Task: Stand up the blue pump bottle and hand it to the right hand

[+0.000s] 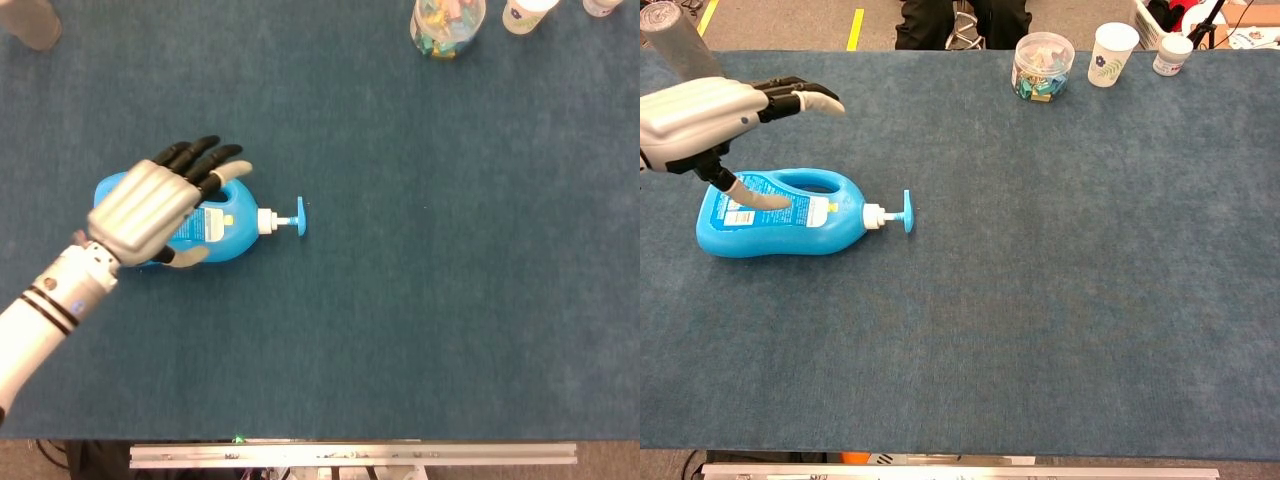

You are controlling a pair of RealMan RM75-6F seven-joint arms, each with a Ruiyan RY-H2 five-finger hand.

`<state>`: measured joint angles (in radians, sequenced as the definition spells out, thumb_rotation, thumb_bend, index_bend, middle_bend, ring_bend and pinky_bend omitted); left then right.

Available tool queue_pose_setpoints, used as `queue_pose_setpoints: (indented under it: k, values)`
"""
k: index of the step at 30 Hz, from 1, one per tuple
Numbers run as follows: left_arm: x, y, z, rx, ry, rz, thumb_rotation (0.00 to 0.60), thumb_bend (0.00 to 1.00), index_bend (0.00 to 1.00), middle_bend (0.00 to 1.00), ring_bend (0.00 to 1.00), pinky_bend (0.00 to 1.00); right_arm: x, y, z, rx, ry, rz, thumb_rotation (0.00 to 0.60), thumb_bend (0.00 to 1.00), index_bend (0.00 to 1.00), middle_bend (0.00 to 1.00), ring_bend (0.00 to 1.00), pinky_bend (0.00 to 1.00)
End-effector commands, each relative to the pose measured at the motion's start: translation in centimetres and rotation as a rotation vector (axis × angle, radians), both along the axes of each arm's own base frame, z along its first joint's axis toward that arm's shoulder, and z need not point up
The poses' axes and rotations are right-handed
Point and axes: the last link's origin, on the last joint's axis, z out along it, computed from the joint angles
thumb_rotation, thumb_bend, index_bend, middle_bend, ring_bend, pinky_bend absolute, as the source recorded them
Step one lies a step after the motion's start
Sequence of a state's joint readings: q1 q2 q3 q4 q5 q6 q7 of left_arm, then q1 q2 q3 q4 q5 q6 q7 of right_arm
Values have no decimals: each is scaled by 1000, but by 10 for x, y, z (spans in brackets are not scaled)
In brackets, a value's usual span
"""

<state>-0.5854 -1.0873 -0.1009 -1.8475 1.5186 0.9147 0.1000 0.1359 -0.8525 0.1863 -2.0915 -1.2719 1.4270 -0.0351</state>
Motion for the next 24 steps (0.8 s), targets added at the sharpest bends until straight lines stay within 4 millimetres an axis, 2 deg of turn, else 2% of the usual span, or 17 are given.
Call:
queue_pose_setpoints:
  k: [1,12,24]
  values:
    - [6,6,-14,-10,46,-26,600,183,111,73,13,151,-1,-1,0,2,-3,-1,600,196,254,305,207,267]
    - [22,14,-62,-56,166,-57,600,183,180,73,13,151,-1,-4,0,7,2,7,600,196,254,305,207,267]
    - [39,24,-102,-42,266,-42,600,184,203,73,13,151,-5,-4,1,18,-4,4,600,196,254,305,207,267]
